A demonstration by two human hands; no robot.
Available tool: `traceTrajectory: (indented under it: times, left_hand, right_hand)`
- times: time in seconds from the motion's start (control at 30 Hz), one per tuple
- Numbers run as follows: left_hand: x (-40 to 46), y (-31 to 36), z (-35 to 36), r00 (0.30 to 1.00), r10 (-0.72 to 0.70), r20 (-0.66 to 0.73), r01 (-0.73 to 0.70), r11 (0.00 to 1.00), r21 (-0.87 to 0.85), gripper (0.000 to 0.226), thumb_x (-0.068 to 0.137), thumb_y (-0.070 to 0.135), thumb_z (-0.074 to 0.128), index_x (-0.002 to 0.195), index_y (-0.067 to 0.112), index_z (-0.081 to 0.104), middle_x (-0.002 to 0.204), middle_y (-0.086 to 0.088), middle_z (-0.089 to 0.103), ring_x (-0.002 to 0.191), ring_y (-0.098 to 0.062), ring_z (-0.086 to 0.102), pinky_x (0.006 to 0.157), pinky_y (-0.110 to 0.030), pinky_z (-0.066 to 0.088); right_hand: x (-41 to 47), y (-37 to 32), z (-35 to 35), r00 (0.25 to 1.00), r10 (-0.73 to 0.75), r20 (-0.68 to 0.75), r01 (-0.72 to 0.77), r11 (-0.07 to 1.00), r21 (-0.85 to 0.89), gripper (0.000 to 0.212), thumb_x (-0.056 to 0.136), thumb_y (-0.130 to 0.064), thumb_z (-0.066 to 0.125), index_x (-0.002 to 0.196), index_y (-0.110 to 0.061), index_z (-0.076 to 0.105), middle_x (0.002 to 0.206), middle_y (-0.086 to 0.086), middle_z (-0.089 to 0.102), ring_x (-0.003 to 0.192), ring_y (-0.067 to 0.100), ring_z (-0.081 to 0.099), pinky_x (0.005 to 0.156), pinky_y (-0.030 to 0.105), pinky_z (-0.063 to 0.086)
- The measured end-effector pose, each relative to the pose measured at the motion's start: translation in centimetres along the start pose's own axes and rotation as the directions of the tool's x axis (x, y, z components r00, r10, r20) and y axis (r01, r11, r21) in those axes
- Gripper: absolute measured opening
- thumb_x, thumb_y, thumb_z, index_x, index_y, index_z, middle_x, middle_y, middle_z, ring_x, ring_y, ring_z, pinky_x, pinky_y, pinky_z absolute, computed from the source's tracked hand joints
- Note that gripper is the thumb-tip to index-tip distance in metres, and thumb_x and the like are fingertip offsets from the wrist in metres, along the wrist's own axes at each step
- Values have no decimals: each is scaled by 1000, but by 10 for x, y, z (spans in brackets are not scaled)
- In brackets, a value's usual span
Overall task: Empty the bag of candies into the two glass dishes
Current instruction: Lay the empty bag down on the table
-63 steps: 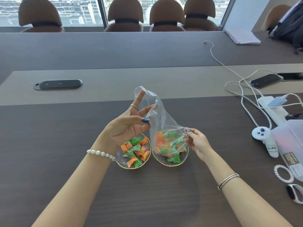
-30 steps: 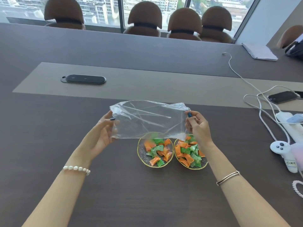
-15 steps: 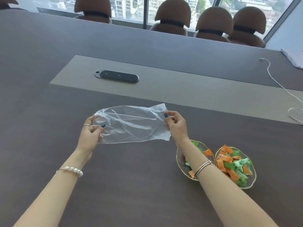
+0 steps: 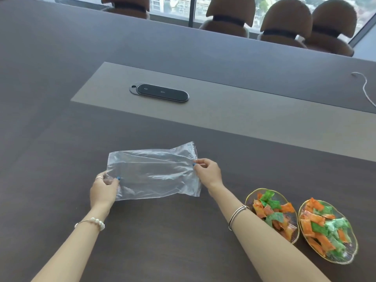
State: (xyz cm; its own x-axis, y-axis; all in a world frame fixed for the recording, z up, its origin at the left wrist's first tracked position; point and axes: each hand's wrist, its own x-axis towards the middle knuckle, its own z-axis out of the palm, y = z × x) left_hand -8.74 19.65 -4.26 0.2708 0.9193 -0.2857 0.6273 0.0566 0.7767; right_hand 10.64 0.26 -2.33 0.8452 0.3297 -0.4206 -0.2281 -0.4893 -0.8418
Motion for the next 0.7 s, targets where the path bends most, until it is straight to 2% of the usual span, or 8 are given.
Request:
traceTrajectory:
  times: [0.07, 0.2, 0.33, 0.4, 0.47, 0.53, 0.63, 0.7]
  left_hand:
    - [1, 0, 2, 1000, -8, -4, 8, 999, 39, 44, 84, 13, 60, 127, 8, 51, 98, -9, 62, 103, -34, 57, 80, -35, 39]
    - [1, -3, -1, 1000, -18, 12, 16, 992, 124, 43, 81, 7, 61, 124, 6, 54, 102, -15, 65, 104, -35, 58, 87, -37, 42]
    - [0, -10, -7, 999, -40, 14, 37, 988, 148, 50, 78, 6, 63, 127, 9, 50, 92, -10, 63, 104, -36, 58, 86, -40, 43]
    - [0, -12, -10, 1000, -22, -5, 23, 983, 184, 58, 76, 11, 64, 131, 10, 47, 99, -12, 63, 113, -38, 51, 94, -44, 41]
    - [-4, -7, -11, 999, -3, -55, 17, 967, 256, 63, 76, 18, 67, 135, 11, 45, 121, -19, 55, 124, -39, 39, 101, -50, 35]
    - [-14, 5, -11, 992, 13, -129, 15, 977, 212, 59, 79, 22, 66, 134, 12, 47, 135, -22, 43, 129, -38, 32, 104, -51, 31]
    - [-36, 29, -9, 972, 105, -209, -97, 994, 49, 46, 83, 20, 62, 127, 12, 56, 137, -21, 40, 130, -35, 31, 107, -43, 28]
    - [-53, 43, 0, 961, 187, -202, -195, 981, -21, 38, 84, 18, 61, 122, 13, 60, 135, -20, 43, 129, -32, 34, 107, -39, 29]
  right_hand:
    - [5, 8, 3, 1000, 20, -5, -21, 998, -66, 19, 79, -17, 61, 96, -15, 69, 91, 5, 70, 81, 18, 62, 73, 29, 49]
    - [6, 23, 2, 1000, 27, 13, -24, 972, -232, 17, 78, -19, 64, 93, -14, 70, 85, 0, 65, 83, 17, 60, 78, 27, 48]
    - [1, 28, 2, 999, 37, 25, -28, 955, -296, 9, 72, -18, 65, 80, -21, 67, 88, 2, 70, 90, 21, 65, 80, 32, 53]
    - [-3, 28, 1, 998, 46, 47, -29, 948, -317, 12, 72, -22, 65, 83, -21, 66, 95, 2, 71, 92, 20, 65, 81, 31, 52]
    - [-8, 27, -3, 997, 40, 65, -18, 953, -304, 21, 74, -29, 64, 93, -19, 66, 98, 0, 69, 95, 19, 63, 81, 30, 50]
    - [-16, 23, -12, 998, 12, 69, 6, 966, -260, 28, 76, -35, 64, 99, -18, 65, 96, -1, 65, 94, 18, 61, 79, 28, 46]
    - [-33, 17, -40, 995, -44, 88, 56, 990, -132, 30, 79, -36, 62, 105, -21, 62, 92, -4, 62, 89, 17, 62, 75, 28, 47]
    - [-44, 16, -68, 992, -91, 90, 93, 995, -25, 28, 79, -38, 61, 104, -26, 61, 96, -2, 66, 88, 17, 66, 75, 31, 51]
